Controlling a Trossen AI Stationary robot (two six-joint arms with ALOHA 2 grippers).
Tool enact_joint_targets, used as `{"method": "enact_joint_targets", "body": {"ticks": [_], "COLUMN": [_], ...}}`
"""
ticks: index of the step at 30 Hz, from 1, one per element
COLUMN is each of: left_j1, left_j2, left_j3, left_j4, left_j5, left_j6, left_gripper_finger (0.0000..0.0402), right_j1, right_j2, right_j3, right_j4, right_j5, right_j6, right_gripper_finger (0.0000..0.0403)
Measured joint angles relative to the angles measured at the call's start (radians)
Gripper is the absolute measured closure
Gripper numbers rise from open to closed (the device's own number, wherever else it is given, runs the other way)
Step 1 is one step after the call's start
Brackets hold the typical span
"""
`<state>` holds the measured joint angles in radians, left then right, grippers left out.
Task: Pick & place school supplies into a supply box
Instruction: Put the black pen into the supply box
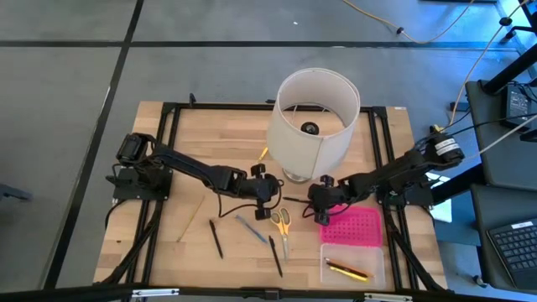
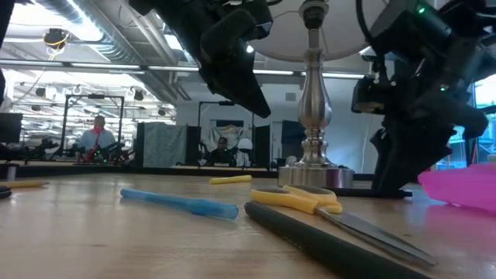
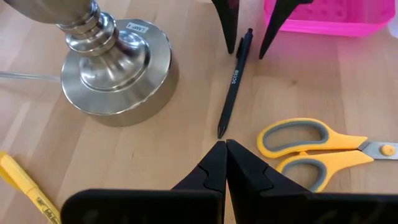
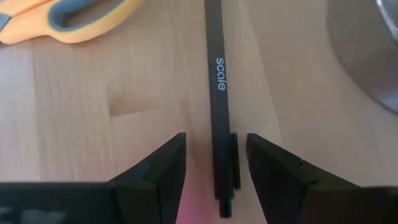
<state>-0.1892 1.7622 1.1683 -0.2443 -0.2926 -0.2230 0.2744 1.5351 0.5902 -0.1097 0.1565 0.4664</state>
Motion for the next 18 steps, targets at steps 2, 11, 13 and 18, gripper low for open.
{"method": "enact_joint_targets", "body": {"ticks": [2, 11, 13, 18], "left_j1": [0.0, 0.0, 0.0, 0.0], "left_j2": [0.0, 0.0, 0.0, 0.0], "left_j3": [0.0, 0.0, 0.0, 0.0], "left_j4": [0.0, 0.0, 0.0, 0.0], "left_j5": [0.0, -0.001, -0.001, -0.001], "left_j6": [0.0, 0.0, 0.0, 0.0], "left_gripper_finger": [0.0398, 0.0398, 0.0398, 0.0398], "right_j1": [-0.005, -0.006, -0.006, -0.006], "right_j2": [0.019, 0.044, 0.044, 0.044], "right_j3": [0.01, 0.047, 0.049, 0.05], "right_j4": [-0.005, -0.081, -0.082, -0.083], "right_j5": [-0.007, 0.024, 0.026, 0.026], "right_j6": [-0.002, -0.01, -0.031, -0.052], "right_gripper_finger": [0.0234, 0.0324, 0.0346, 0.0367]}}
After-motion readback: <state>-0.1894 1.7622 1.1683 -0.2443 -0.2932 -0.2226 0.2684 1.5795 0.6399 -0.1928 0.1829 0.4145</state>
